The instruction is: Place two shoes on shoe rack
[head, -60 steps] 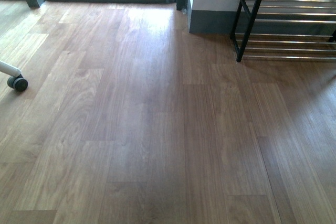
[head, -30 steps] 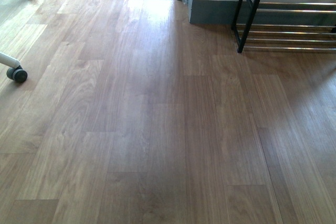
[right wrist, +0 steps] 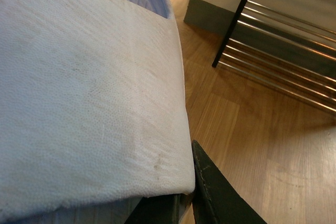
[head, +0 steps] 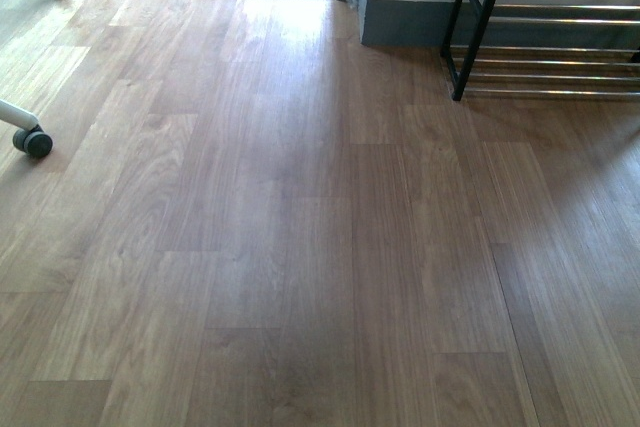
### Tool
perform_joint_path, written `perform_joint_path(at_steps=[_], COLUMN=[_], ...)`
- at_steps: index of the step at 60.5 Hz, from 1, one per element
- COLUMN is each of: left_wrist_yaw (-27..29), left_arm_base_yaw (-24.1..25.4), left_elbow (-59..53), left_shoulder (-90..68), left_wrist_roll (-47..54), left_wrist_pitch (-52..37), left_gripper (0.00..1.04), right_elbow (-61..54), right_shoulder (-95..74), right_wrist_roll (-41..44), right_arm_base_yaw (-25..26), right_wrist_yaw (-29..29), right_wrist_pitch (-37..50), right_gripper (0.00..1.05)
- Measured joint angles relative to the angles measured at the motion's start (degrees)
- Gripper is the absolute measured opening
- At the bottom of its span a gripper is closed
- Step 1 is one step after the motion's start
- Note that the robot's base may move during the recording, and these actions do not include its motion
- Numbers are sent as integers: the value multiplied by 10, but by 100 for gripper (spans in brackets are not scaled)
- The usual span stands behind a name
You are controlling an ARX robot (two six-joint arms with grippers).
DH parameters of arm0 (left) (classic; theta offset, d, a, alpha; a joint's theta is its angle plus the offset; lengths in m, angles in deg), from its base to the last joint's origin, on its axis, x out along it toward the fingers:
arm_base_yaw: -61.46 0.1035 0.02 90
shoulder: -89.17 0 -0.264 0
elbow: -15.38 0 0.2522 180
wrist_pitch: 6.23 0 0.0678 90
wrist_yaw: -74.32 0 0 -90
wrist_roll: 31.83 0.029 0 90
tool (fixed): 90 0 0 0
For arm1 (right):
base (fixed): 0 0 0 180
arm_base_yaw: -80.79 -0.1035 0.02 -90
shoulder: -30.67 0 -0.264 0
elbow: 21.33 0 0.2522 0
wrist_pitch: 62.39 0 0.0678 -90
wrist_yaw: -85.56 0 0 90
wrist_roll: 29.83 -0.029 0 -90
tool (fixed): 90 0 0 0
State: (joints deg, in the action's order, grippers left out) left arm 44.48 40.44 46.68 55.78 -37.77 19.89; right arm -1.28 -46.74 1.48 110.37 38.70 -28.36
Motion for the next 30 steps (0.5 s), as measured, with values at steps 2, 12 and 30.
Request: perform_joint_path(at_steps=[2,12,30], left_wrist_yaw=[0,0,0], left_arm_base_yaw=[0,0,0], left_elbow=[0,0,0], left_shoulder=[0,0,0], left_wrist_roll=[0,0,0], left_wrist_pitch=[0,0,0], left_gripper=[2,2,2], right_elbow=[0,-1,-1], right_shoulder=[0,0,1], right_wrist_roll=[0,0,0], right_arm_base_yaw=[0,0,-2], right_wrist_yaw=[0,0,0], right_wrist_pitch=[0,0,0], right_gripper=[1,1,1])
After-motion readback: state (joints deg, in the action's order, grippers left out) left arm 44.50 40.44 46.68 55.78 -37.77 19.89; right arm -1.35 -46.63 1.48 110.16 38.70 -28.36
